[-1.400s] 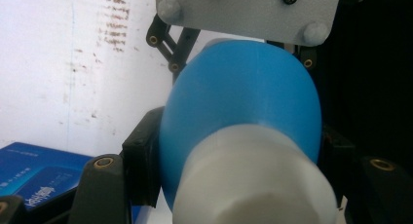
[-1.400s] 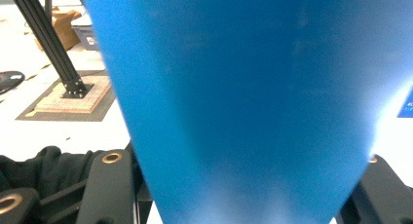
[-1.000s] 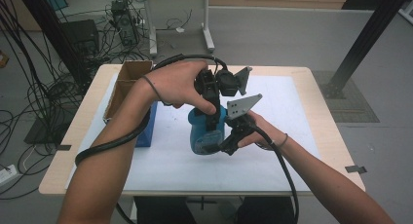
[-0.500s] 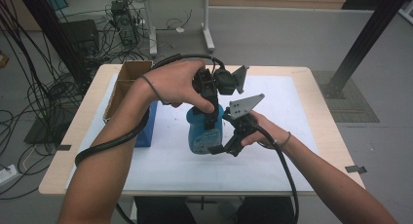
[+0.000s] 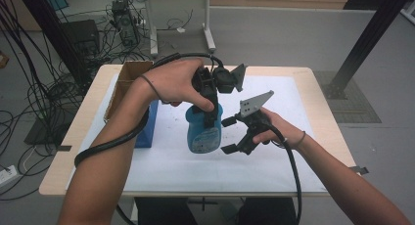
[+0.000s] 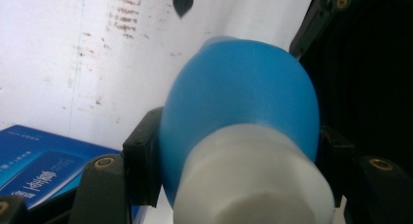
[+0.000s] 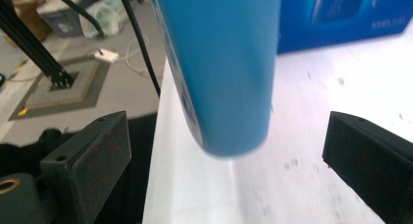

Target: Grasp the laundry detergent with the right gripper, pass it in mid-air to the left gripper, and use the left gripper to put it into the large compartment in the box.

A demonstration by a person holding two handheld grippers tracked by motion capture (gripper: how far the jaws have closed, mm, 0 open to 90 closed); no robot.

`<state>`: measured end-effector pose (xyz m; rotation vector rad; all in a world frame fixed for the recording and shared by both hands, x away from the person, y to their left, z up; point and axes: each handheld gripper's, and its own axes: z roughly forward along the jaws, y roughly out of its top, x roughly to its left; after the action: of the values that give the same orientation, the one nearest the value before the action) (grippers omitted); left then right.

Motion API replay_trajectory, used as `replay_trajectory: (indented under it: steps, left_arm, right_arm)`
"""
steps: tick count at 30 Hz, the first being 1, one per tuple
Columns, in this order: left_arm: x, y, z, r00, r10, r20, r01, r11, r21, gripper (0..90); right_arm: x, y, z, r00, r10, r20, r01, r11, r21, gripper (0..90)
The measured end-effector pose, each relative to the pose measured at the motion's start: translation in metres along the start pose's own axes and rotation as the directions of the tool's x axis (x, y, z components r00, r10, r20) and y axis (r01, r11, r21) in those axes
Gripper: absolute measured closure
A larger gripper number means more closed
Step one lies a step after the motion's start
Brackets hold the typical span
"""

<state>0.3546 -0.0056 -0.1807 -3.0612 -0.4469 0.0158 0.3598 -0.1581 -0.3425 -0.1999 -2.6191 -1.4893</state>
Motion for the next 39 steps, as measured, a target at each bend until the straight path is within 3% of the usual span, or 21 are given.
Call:
replay_trajectory:
  steps: [8, 10, 13, 15, 18, 23, 25, 27, 29, 31, 33, 34, 36, 37, 38, 39]
  left_arm:
    - [-0.002, -0.001, 0.0, 0.9999, -0.01, 0.008, 0.01, 0.9999, 0.013, 36.9]
    - [-0.002, -0.001, -0.001, 0.9999, -0.013, 0.008, 0.013, 0.9998, 0.012, 36.9]
    - [-0.001, -0.002, -0.002, 0.9999, -0.015, 0.006, 0.015, 0.9998, 0.01, 37.0]
    - [0.0, -0.003, -0.003, 0.9997, -0.023, 0.007, 0.023, 0.9996, 0.016, 37.0]
    - [0.002, -0.004, -0.002, 0.9988, -0.046, 0.015, 0.046, 0.9986, 0.027, 37.0]
    - [0.005, -0.006, -0.004, 0.9964, -0.085, 0.009, 0.085, 0.9961, 0.024, 37.0]
    - [0.008, -0.007, -0.006, 0.993, -0.118, 0.002, 0.118, 0.993, 0.01, 37.0]
    - [0.009, -0.007, -0.008, 0.9902, -0.14, -0.002, 0.14, 0.9901, 0.007, 37.0]
    - [0.01, -0.007, -0.01, 0.9854, -0.17, -0.009, 0.17, 0.9854, 0.0, 37.0]
    - [0.011, -0.006, -0.012, 0.9809, -0.194, -0.017, 0.194, 0.981, -0.003, 37.0]
    - [0.012, -0.006, -0.015, 0.9723, -0.232, -0.024, 0.232, 0.9726, -0.015, 37.0]
    - [0.013, -0.006, -0.016, 0.9646, -0.263, -0.025, 0.262, 0.9647, -0.029, 37.0]
    - [0.015, -0.005, -0.018, 0.9553, -0.294, -0.027, 0.293, 0.9551, -0.044, 37.0]
    - [0.016, -0.005, -0.019, 0.9438, -0.33, -0.024, 0.328, 0.9429, -0.06, 37.0]
    - [0.017, -0.005, -0.02, 0.9387, -0.344, -0.021, 0.342, 0.9375, -0.064, 37.0]
    - [0.019, -0.004, -0.021, 0.929, -0.37, -0.021, 0.367, 0.9264, -0.087, 37.0]
  right_arm:
    - [-0.004, -0.006, -0.017, 0.9976, 0.04, 0.056, -0.045, 0.993, 0.106, 3.7]
    - [-0.005, -0.008, -0.021, 0.9959, 0.04, 0.08, -0.051, 0.989, 0.141, 3.8]
    - [-0.009, -0.011, -0.029, 0.9901, 0.073, 0.12, -0.097, 0.974, 0.205, 3.8]
    - [-0.012, -0.013, -0.034, 0.9855, 0.092, 0.143, -0.128, 0.956, 0.264, 4.0]
    - [-0.017, -0.016, -0.041, 0.9747, 0.117, 0.19, -0.178, 0.921, 0.347, 4.0]
    - [-0.024, -0.021, -0.051, 0.9544, 0.139, 0.264, -0.251, 0.852, 0.46, 4.1]
    - [-0.028, -0.025, -0.055, 0.9408, 0.14, 0.309, -0.284, 0.823, 0.491, 4.1]
    - [-0.03, -0.027, -0.058, 0.9288, 0.143, 0.342, -0.31, 0.805, 0.506, 4.1]
    - [-0.033, -0.03, -0.061, 0.9183, 0.147, 0.368, -0.332, 0.792, 0.513, 4.3]
    - [-0.037, -0.035, -0.063, 0.9029, 0.151, 0.402, -0.362, 0.772, 0.522, 4.7]
    - [-0.041, -0.039, -0.065, 0.8913, 0.156, 0.426, -0.382, 0.764, 0.52, 5.3]
    - [-0.043, -0.042, -0.066, 0.8836, 0.16, 0.44, -0.396, 0.758, 0.519, 5.7]
    - [-0.046, -0.047, -0.068, 0.87, 0.164, 0.465, -0.419, 0.742, 0.523, 5.9]
    - [-0.048, -0.049, -0.069, 0.8651, 0.168, 0.473, -0.428, 0.739, 0.521, 5.9]
    - [-0.049, -0.051, -0.07, 0.8584, 0.173, 0.483, -0.44, 0.732, 0.521, 5.9]
    - [-0.05, -0.053, -0.071, 0.8545, 0.171, 0.49, -0.447, 0.724, 0.526, 5.9]
